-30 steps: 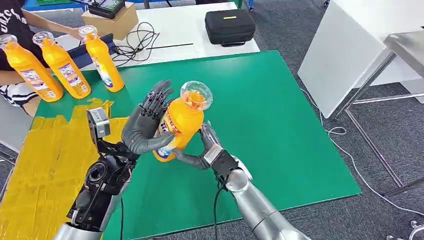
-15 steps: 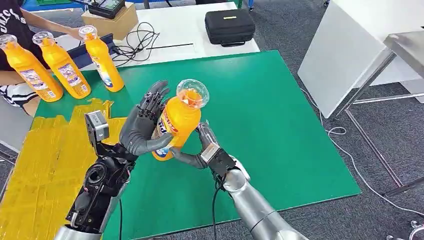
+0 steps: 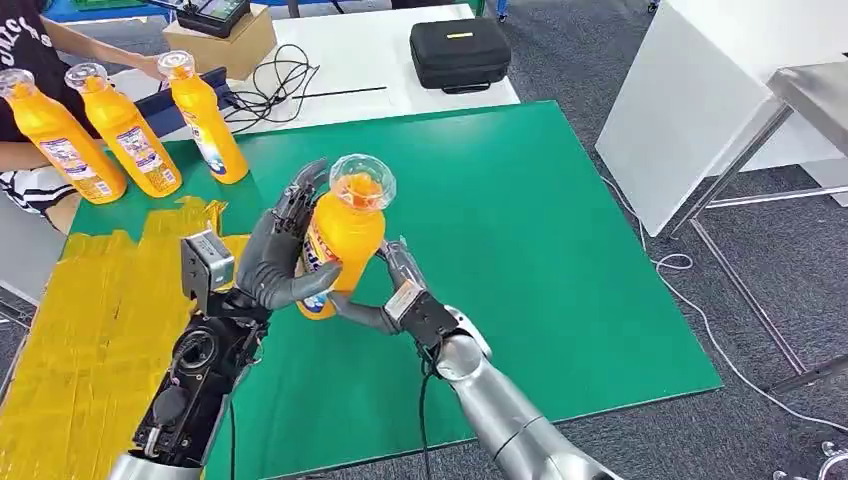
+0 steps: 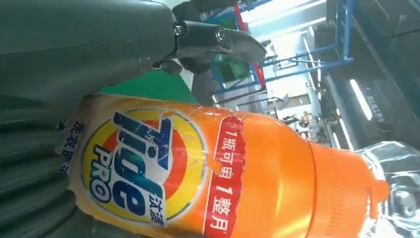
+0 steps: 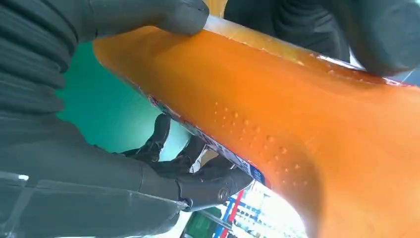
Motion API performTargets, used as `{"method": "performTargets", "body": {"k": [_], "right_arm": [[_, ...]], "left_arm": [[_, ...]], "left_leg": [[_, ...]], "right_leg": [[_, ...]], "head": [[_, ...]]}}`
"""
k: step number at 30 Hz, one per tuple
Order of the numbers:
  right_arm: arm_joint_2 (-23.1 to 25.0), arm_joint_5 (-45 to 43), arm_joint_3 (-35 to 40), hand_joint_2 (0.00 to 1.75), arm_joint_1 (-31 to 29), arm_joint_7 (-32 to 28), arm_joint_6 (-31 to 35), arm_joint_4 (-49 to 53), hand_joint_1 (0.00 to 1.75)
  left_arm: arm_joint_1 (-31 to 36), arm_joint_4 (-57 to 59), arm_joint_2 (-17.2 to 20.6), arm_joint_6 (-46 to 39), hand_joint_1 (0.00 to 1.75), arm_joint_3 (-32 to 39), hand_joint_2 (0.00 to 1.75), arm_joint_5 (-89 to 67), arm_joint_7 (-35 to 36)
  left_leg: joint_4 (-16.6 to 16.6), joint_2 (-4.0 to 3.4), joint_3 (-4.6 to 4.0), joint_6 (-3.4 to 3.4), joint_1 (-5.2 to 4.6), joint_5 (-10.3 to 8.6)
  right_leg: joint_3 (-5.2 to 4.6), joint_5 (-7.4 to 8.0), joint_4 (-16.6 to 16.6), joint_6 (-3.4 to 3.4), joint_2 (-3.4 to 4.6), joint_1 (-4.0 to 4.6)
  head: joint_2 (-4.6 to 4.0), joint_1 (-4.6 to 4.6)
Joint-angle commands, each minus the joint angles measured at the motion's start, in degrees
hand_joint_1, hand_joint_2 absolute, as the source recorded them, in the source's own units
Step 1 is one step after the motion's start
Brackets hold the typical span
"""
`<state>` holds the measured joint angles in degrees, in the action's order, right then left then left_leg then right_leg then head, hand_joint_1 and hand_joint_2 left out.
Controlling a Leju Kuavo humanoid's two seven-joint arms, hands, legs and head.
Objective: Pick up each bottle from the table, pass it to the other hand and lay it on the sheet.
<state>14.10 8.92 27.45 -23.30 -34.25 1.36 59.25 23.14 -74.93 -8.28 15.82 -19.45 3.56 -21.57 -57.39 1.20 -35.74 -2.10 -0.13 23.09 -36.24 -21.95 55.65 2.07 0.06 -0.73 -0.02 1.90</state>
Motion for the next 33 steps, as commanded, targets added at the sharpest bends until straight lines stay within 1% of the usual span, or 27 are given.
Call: {"method": "performTargets", "body": {"k": [1, 4, 7, 8, 10, 12, 14, 16, 18, 19, 20, 21, 24, 25, 26, 27, 28, 29, 30, 31, 33], "right_arm": [[-0.14, -0.25, 2.56, 1.75, -4.83, -0.09, 0.33, -5.04, 1.75], [-0.11, -0.24, 2.56, 1.75, -5.44, -0.05, 0.60, -5.58, 1.75], [-0.06, -0.24, 2.58, 1.75, -5.71, -0.05, 0.52, -5.97, 1.75], [-0.06, -0.24, 2.58, 1.75, -5.71, -0.05, 0.52, -5.97, 1.75], [0.02, -0.20, 2.72, 1.75, -6.04, -0.05, 0.36, -6.44, 1.75], [0.22, -0.27, 2.78, 1.75, -6.53, -0.04, 0.30, -7.22, 1.75], [0.44, -0.37, 2.82, 1.75, -6.90, -0.05, 0.26, -7.92, 1.75], [0.83, -0.71, 2.72, 1.75, -7.42, -0.13, 0.37, -8.84, 1.75], [0.88, -0.83, 2.68, 1.75, -7.61, -0.17, 0.45, -9.03, 1.75], [0.89, -0.88, 2.66, 1.75, -7.68, -0.18, 0.50, -9.11, 1.75], [0.88, -1.03, 2.65, 1.75, -7.81, -0.21, 0.62, -9.35, 1.75], [0.85, -1.11, 2.65, 1.75, -7.85, -0.23, 0.67, -9.44, 1.75], [0.71, -1.34, 2.79, 1.75, -7.71, -0.30, 0.84, -9.37, 1.75], [0.70, -1.35, 2.83, 1.75, -7.69, -0.30, 0.81, -9.36, 1.75], [0.70, -1.35, 2.83, 1.75, -7.69, -0.30, 0.81, -9.36, 1.75], [0.70, -1.35, 2.83, 1.75, -7.69, -0.30, 0.81, -9.36, 1.75], [0.70, -1.35, 2.83, 1.75, -7.69, -0.30, 0.81, -9.36, 1.75], [0.79, -1.40, 2.90, 1.75, -7.64, -0.30, 0.86, -9.41, 1.75], [0.83, -1.44, 2.97, 1.75, -7.67, -0.29, 0.89, -9.54, 1.75], [0.91, -1.52, 2.97, 1.75, -7.70, -0.29, 0.98, -9.70, 1.75], [0.91, -1.72, 2.97, 1.75, -7.66, -0.40, 1.23, -9.95, 1.75]], "left_arm": [[0.99, 1.46, 1.33, -4.88, 0.00, -2.27, 1.75, -7.73, -0.24], [1.31, 0.78, 2.57, -10.07, 0.00, -4.85, 1.75, -19.22, 0.06], [0.75, 0.19, 2.18, -11.18, 0.00, -4.87, 1.75, -21.30, 0.06], [0.75, 0.19, 2.18, -11.18, 0.00, -4.87, 1.75, -21.30, 0.06], [0.74, -0.05, 2.35, -12.13, 0.00, -5.47, 1.75, -24.00, 0.36], [0.85, 0.03, 2.28, -12.56, 0.00, -5.58, 1.75, -25.19, 0.61], [0.89, 0.15, 2.16, -13.00, 0.00, -5.57, 1.75, -26.12, 0.88], [0.76, -0.01, 1.86, -12.96, 0.00, -4.93, 1.75, -26.40, 0.91], [0.70, -0.27, 1.80, -12.91, 0.00, -4.69, 1.75, -26.48, 0.89], [0.67, -0.39, 1.75, -12.91, 0.00, -4.58, 1.75, -26.52, 0.89], [0.57, -0.61, 1.61, -12.85, 0.00, -4.32, 1.75, -26.69, 0.91], [0.51, -0.73, 1.54, -12.80, 0.00, -4.23, 1.75, -26.81, 0.93], [0.25, -0.95, 0.96, -12.85, 0.00, -3.42, 1.75, -26.58, 0.73], [0.12, -1.06, 0.72, -12.81, 0.00, -3.02, 1.75, -25.88, 0.50], [0.12, -1.06, 0.72, -12.81, 0.00, -3.02, 1.75, -25.88, 0.50], [0.12, -1.06, 0.72, -12.81, 0.00, -3.02, 1.75, -25.88, 0.50], [0.12, -1.06, 0.72, -12.81, 0.14, -3.02, 1.75, -25.88, 0.50], [-0.18, -1.43, 0.25, -12.78, 1.69, -1.81, 1.75, -23.90, -0.21], [-0.37, -1.86, 0.11, -12.76, 1.75, -1.19, 1.75, -22.68, -0.78], [-0.53, -2.17, -0.12, -12.17, 1.75, -0.40, 1.75, -20.74, -1.17], [-0.80, -2.48, -0.10, -11.24, 1.75, 0.42, 1.75, -18.37, -1.32]], "left_leg": [[-0.03, -0.19, 0.26, 0.09, 0.03, 0.16], [-0.06, -0.24, 0.38, 0.13, 0.04, 0.24], [-0.09, -0.24, 0.44, 0.16, 0.06, 0.29], [-0.01, -0.15, 0.21, 0.08, 0.00, 0.12], [-0.01, -0.20, 0.31, 0.10, 0.02, 0.17], [-0.06, -0.26, 0.43, 0.14, 0.06, 0.27], [0.01, -0.11, 0.16, 0.06, 0.00, 0.09], [-0.02, -0.20, 0.29, 0.09, 0.00, 0.17], [-0.01, -0.20, 0.22, 0.08, 0.00, 0.13], [-0.06, -0.29, 0.40, 0.13, 0.04, 0.25], [0.01, -0.16, 0.17, 0.07, -0.01, 0.09], [-0.03, -0.24, 0.28, 0.10, 0.03, 0.17], [0.00, -0.16, 0.19, 0.07, 0.02, 0.11], [-0.02, -0.19, 0.30, 0.10, 0.02, 0.17], [0.01, -0.13, 0.14, 0.05, 0.00, 0.08], [-0.02, -0.18, 0.23, 0.08, 0.02, 0.14], [0.00, -0.16, 0.19, 0.07, 0.02, 0.11], [-0.04, -0.22, 0.31, 0.10, 0.04, 0.20], [-0.03, -0.18, 0.26, 0.09, 0.02, 0.16], [-0.05, -0.24, 0.34, 0.11, 0.04, 0.22], [0.00, -0.16, 0.14, 0.06, 0.01, 0.09]], "right_leg": [[0.23, -0.11, 0.01, -0.05, 0.11, 0.04], [0.35, -0.18, 0.04, -0.09, 0.12, 0.06], [0.41, -0.22, 0.06, -0.11, 0.11, 0.09], [0.18, -0.09, 0.01, -0.05, 0.07, 0.01], [0.29, -0.13, 0.00, -0.07, 0.10, 0.04], [0.40, -0.20, 0.03, -0.10, 0.14, 0.08], [0.14, -0.06, -0.01, -0.04, 0.05, 0.01], [0.24, -0.12, 0.03, -0.06, 0.11, 0.01], [0.18, -0.08, 0.01, -0.05, 0.12, 0.01], [0.35, -0.18, 0.05, -0.09, 0.17, 0.06], [0.14, -0.06, 0.01, -0.04, 0.09, 0.00], [0.24, -0.11, 0.02, -0.07, 0.15, 0.05], [0.17, -0.06, -0.01, -0.05, 0.08, 0.03], [0.28, -0.13, 0.01, -0.06, 0.10, 0.03], [0.12, -0.05, -0.01, -0.03, 0.07, 0.01], [0.21, -0.10, 0.01, -0.05, 0.10, 0.03], [0.17, -0.06, -0.02, -0.05, 0.09, 0.03], [0.28, -0.14, 0.02, -0.07, 0.12, 0.05], [0.24, -0.12, 0.02, -0.06, 0.09, 0.03], [0.30, -0.16, 0.03, -0.08, 0.13, 0.05], [0.11, -0.05, 0.01, -0.04, 0.10, 0.01]], "head": [[0.00, 0.00], [0.00, 0.00], [0.00, 0.00], [0.00, 0.00], [0.00, 0.00], [0.00, 0.00], [0.00, 0.00], [0.00, 0.00], [0.00, -0.02], [0.00, -0.02], [0.00, 0.02], [0.00, 0.00], [0.00, 0.00], [0.00, 0.00], [0.00, 0.00], [0.00, 0.00], [0.00, 0.00], [0.00, 0.00], [0.00, 0.00], [0.00, 0.00], [0.00, 0.00]]}}
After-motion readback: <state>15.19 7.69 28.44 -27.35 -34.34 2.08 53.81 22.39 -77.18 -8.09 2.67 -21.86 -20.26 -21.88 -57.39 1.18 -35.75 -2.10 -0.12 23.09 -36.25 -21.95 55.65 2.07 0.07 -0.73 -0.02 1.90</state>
